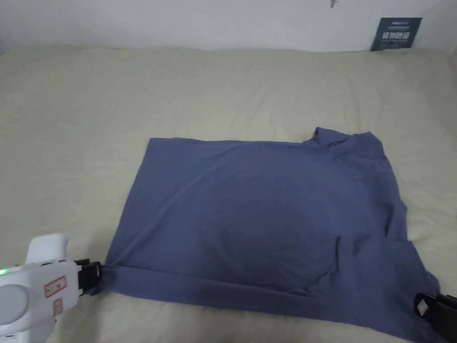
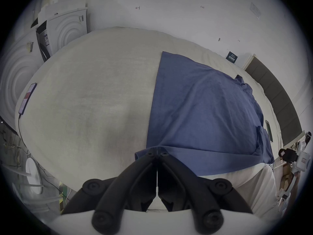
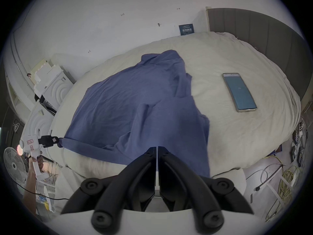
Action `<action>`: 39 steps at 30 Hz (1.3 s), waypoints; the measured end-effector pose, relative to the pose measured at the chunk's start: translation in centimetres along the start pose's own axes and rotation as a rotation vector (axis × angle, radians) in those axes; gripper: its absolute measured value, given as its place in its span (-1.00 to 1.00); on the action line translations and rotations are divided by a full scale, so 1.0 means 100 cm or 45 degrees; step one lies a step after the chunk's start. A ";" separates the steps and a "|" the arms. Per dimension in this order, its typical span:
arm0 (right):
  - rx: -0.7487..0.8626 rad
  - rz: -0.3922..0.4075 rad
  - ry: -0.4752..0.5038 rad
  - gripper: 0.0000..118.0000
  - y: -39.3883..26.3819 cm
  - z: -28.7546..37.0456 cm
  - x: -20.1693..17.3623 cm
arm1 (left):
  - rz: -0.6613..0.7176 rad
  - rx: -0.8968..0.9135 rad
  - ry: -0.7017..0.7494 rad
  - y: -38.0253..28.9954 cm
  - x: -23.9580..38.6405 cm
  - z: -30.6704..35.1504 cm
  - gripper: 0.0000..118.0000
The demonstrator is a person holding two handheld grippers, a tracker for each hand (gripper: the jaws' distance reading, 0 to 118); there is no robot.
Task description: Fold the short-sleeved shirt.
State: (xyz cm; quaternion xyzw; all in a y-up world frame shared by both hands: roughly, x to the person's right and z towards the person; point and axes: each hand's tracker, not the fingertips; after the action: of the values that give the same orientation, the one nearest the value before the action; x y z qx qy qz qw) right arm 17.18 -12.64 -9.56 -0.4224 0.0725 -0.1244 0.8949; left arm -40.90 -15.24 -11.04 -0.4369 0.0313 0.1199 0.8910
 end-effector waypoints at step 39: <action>-0.211 0.043 -0.174 -0.88 0.013 -0.057 0.048 | 0.006 -0.019 0.006 0.013 0.004 0.012 -1.00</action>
State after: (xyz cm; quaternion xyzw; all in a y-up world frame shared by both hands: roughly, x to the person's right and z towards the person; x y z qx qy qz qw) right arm 20.70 -17.41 -14.27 -0.5010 0.0286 -0.0737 0.8618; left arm -40.90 -13.44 -11.34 -0.4438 0.0335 0.1214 0.8872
